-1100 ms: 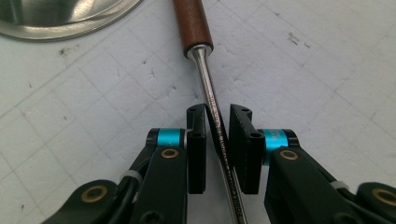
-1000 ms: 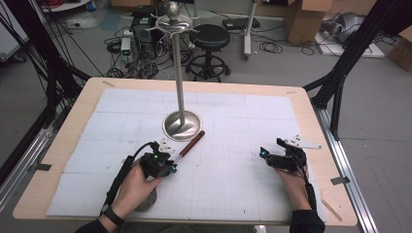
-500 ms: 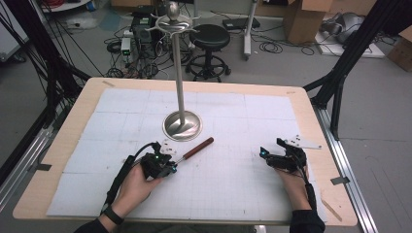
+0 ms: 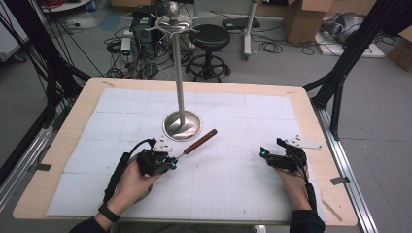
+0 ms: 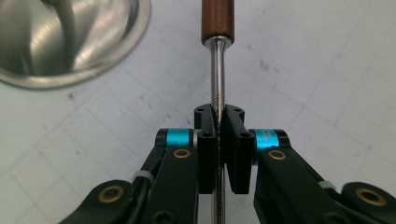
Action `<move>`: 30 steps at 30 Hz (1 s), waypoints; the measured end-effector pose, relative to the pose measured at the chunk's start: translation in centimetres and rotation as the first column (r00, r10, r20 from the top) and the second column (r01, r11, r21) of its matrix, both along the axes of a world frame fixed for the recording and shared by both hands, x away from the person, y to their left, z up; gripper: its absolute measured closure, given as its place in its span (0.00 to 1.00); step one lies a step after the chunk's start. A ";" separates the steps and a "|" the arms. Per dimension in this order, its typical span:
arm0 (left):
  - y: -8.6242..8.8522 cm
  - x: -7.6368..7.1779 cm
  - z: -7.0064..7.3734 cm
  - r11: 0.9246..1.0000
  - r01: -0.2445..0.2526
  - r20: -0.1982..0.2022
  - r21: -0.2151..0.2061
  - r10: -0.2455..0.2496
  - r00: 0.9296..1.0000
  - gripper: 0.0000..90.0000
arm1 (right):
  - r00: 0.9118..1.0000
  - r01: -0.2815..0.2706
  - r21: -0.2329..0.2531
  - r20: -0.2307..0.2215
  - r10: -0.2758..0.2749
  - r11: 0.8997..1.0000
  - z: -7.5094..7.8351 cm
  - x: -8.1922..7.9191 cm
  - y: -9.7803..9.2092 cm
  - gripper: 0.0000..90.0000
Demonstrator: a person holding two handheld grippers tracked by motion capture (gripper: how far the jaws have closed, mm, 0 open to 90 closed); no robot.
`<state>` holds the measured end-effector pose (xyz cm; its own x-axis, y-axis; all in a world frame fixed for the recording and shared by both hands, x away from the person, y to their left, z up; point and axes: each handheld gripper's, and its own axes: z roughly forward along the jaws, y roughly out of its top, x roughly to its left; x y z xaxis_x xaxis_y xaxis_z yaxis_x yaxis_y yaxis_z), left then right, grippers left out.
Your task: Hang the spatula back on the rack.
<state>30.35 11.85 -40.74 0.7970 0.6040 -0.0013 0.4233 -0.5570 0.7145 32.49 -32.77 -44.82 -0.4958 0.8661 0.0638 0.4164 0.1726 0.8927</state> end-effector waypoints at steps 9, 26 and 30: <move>1.9 -0.4 2.9 0.993 0.011 0.097 -0.117 0.000 0.995 0.94 | 1.000 0.000 0.000 -0.002 0.000 1.000 0.0 0.0 0.1 0.19; 6.9 -1.7 8.5 0.948 0.008 0.280 -0.317 0.086 0.956 0.94 | 1.000 0.001 -0.001 -0.003 -0.001 1.000 0.0 -0.1 0.1 0.19; 7.7 -2.2 9.5 0.936 0.013 0.327 -0.352 0.109 0.939 0.94 | 1.000 0.001 -0.001 -0.003 -0.001 1.000 0.0 -0.1 0.1 0.19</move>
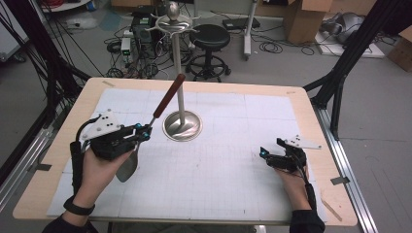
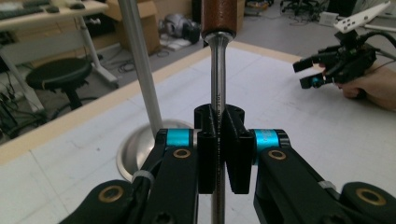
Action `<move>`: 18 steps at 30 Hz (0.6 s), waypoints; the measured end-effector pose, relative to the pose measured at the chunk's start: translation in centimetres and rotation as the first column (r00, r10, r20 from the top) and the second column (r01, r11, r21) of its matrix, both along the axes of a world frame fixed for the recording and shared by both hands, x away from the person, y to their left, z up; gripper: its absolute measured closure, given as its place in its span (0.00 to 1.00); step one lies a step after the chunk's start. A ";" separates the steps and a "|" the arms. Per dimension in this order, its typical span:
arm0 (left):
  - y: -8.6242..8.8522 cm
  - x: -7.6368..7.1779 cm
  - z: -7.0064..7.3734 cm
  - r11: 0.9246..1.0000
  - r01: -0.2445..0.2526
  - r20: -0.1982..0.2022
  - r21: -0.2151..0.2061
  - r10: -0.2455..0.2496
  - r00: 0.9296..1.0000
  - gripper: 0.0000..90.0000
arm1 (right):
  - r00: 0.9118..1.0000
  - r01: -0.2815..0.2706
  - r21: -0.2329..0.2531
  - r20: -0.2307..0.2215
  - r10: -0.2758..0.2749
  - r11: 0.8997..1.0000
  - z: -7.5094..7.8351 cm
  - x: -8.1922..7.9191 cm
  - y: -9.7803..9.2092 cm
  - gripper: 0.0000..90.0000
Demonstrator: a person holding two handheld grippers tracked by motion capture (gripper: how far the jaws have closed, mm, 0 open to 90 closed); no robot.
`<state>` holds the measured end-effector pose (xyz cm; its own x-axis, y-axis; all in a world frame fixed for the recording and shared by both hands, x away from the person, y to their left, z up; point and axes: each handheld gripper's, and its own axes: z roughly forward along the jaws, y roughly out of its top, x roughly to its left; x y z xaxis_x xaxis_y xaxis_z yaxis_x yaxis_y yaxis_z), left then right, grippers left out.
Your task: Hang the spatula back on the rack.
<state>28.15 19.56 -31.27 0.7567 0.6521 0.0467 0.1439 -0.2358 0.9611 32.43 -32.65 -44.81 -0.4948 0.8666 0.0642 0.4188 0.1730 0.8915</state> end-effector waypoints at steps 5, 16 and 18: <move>1.0 -0.5 1.2 0.999 -0.005 0.065 -0.053 0.008 0.998 0.94 | 1.000 0.002 0.002 -0.003 -0.002 1.000 0.0 0.0 0.0 0.19; 1.6 0.1 2.9 0.990 -0.042 0.131 -0.136 0.060 0.990 0.94 | 1.000 0.000 0.000 -0.001 0.000 1.000 0.0 0.0 0.0 0.19; 1.5 0.2 3.1 0.989 -0.044 0.135 -0.142 0.063 0.989 0.94 | 1.000 0.000 -0.001 0.000 0.000 1.000 0.0 0.0 0.0 0.19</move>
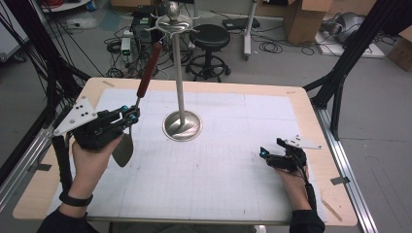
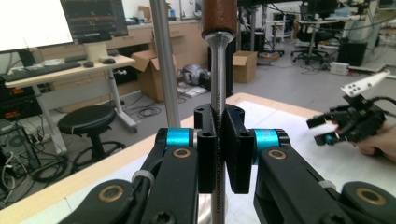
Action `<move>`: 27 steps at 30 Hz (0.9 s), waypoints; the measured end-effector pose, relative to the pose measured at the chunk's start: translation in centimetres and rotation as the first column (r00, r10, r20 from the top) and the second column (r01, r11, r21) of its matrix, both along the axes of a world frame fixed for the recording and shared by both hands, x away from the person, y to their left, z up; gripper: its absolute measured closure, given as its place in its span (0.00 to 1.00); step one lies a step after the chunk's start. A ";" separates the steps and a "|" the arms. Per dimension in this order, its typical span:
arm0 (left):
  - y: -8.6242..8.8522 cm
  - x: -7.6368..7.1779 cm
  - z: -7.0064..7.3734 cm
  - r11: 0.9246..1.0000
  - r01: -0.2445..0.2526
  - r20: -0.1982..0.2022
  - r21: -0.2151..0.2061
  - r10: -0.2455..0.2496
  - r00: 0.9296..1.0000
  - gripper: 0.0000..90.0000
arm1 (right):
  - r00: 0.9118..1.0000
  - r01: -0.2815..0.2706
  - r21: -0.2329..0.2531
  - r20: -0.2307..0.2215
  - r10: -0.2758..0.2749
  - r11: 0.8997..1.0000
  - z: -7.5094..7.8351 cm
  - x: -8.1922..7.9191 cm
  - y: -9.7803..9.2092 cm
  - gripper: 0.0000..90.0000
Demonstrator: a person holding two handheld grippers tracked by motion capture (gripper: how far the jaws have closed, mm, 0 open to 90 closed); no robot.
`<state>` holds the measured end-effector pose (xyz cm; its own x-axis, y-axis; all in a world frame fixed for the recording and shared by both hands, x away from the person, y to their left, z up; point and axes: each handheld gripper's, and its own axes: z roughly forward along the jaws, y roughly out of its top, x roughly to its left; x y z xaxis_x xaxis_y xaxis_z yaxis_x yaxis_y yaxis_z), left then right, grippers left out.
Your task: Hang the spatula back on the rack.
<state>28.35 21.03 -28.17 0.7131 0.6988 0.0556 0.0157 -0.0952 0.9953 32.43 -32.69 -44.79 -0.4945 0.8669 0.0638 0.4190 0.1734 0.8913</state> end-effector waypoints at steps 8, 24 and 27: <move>-1.0 0.7 0.5 1.000 -0.029 0.024 0.003 0.029 0.999 0.94 | 1.000 -0.001 0.001 -0.001 0.001 1.000 0.0 0.0 0.0 0.19; -2.7 2.0 0.5 0.994 -0.099 0.048 0.035 0.097 0.994 0.94 | 1.000 -0.003 0.003 -0.002 0.003 1.000 0.0 0.0 0.0 0.19; -2.9 2.0 0.5 0.994 -0.100 0.048 0.037 0.098 0.994 0.94 | 1.000 -0.002 0.003 0.000 0.002 1.000 0.0 0.0 0.0 0.19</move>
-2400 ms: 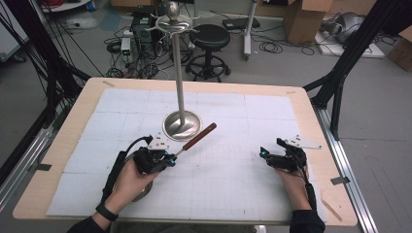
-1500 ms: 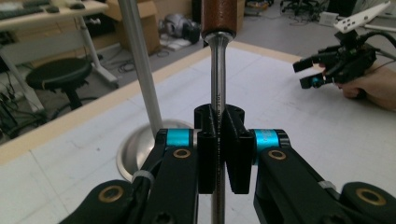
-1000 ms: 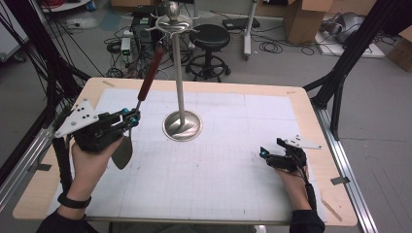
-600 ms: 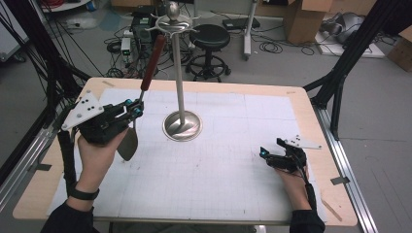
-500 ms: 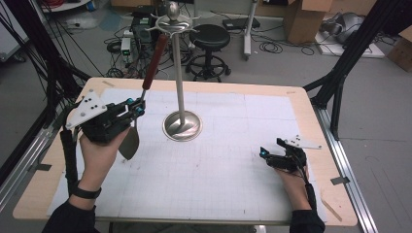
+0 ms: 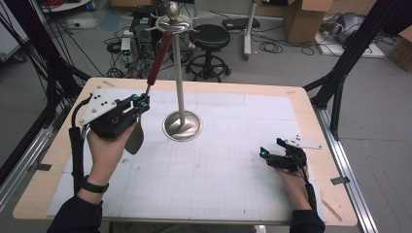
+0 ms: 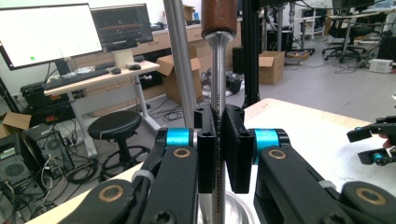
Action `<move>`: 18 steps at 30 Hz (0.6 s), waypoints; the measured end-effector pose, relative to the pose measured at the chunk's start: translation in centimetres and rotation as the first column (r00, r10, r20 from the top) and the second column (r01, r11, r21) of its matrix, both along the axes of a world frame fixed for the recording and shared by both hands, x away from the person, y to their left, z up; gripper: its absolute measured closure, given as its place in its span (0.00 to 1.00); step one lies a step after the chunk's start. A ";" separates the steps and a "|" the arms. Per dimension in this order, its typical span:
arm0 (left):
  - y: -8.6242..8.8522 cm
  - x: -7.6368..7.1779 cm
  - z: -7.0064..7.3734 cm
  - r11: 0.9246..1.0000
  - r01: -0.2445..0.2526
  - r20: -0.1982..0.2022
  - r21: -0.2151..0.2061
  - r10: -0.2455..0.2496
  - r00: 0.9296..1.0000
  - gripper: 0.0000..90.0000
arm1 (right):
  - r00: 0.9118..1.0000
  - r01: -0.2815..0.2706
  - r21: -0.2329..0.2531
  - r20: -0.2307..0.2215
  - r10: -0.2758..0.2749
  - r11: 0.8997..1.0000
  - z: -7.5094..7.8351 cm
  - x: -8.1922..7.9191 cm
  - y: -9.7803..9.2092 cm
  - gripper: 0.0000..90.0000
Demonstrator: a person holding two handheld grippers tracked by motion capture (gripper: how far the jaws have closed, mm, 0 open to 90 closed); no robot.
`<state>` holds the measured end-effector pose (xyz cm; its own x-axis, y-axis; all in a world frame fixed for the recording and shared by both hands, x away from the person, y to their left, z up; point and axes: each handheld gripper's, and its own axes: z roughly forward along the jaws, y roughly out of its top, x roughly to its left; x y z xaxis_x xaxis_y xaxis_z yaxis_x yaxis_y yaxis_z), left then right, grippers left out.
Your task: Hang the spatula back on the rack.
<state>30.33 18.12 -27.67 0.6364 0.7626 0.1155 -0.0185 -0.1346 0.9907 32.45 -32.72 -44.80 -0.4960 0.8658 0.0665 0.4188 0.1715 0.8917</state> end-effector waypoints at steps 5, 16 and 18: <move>-0.3 0.1 0.0 1.000 -0.010 0.000 0.014 0.010 1.000 0.94 | 1.000 -0.001 0.001 -0.003 0.001 1.000 0.0 0.0 0.1 0.19; -0.8 0.6 -0.1 0.995 -0.084 0.016 0.045 0.083 0.996 0.94 | 1.000 -0.002 0.000 -0.003 0.002 1.000 0.0 0.0 0.0 0.19; -0.7 1.0 -0.2 0.994 -0.093 0.008 0.054 0.093 0.996 0.94 | 1.000 -0.002 0.001 -0.003 0.002 1.000 0.0 0.0 0.0 0.19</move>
